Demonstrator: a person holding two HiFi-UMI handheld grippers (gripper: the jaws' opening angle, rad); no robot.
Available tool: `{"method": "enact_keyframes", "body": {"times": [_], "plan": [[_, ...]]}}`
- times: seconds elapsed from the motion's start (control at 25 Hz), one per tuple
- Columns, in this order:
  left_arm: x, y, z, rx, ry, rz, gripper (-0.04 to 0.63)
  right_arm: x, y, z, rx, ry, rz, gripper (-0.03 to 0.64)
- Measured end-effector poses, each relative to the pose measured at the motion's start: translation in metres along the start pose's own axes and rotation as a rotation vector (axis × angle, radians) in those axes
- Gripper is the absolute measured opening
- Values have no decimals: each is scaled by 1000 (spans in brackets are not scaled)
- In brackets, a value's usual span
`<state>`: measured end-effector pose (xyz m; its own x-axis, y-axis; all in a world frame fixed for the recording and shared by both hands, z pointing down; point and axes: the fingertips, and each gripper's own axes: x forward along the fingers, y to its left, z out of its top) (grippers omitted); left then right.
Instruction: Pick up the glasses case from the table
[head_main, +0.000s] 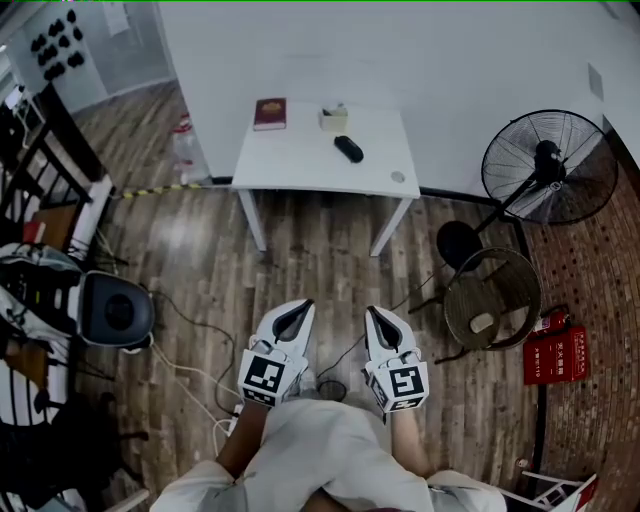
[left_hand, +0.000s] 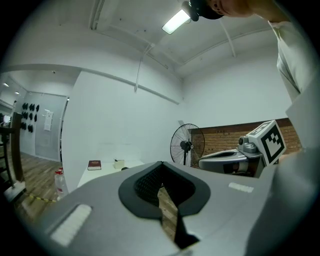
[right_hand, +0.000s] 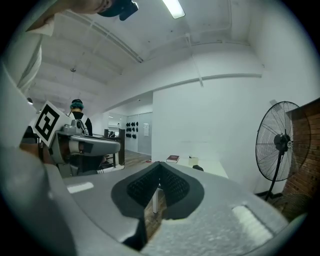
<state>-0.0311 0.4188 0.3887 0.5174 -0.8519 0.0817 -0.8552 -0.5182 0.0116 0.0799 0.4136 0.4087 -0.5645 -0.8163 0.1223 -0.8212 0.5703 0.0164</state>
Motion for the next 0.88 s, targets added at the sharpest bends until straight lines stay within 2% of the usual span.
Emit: {"method": "enact_keyframes", "body": {"times": [0.24,0.56,0.88], "plan": [[9,26,2,-13,-9,-15,17,25,3,5,-16,13,-21,5],[18,50,-1,-30,-15,3,17,53,0,9,-43,12,-18,5],[54,75,1,-13,-2,10,17,95,-22,10,-34,11,4,5]]}}
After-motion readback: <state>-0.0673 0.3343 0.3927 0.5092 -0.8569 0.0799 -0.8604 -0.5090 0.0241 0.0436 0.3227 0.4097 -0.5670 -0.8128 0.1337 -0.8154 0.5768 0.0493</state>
